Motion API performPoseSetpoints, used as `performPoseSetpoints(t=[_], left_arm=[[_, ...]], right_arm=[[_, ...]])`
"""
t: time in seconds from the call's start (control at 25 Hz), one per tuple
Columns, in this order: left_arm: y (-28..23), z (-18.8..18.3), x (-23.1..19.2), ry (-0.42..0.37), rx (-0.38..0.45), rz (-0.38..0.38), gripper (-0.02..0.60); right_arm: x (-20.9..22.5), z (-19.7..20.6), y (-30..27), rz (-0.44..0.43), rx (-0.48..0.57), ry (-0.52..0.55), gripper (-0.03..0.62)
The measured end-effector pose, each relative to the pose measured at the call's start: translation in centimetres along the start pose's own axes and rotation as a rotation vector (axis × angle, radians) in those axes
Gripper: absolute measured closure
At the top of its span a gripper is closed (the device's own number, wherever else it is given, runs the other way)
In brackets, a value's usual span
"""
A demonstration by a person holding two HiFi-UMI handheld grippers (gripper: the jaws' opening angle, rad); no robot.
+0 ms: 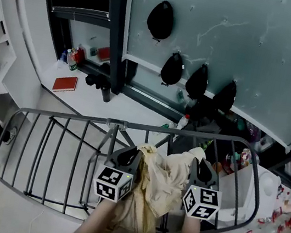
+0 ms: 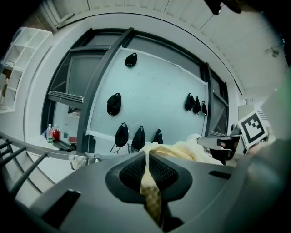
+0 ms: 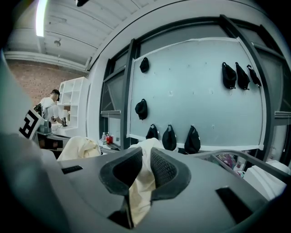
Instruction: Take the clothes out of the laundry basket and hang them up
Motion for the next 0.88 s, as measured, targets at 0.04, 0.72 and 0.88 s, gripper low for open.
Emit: performPoseSetpoints(t=[0.04,0.72,0.88], left_arm=[[-0.1,0.2,0.0,-0.001,-0.012,0.002,0.554],[4.5,-0.6,1.1,0.016,-0.037,-0.043,0.316],[6.0,-1.9,2.9,-0.001,-0.005,-0.039,0.316]], right_arm=[[0.1,0.1,-0.1,0.005,-0.005,0.0,0.543],[0.3,-2.4,3.9,0.029,0.056,-0.077,0.33],[0.6,-3.1,6.8,0.031,0.093,-0.081,0.33]])
Point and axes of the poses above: the fingertips, and each gripper's own axes: y backward along the fingers, x to its right, z out of its underside, the point moved 4 cm from there along y, backward along the fingers, and after that the axes turned 13 degrees about -y, right-handed, at the moved point
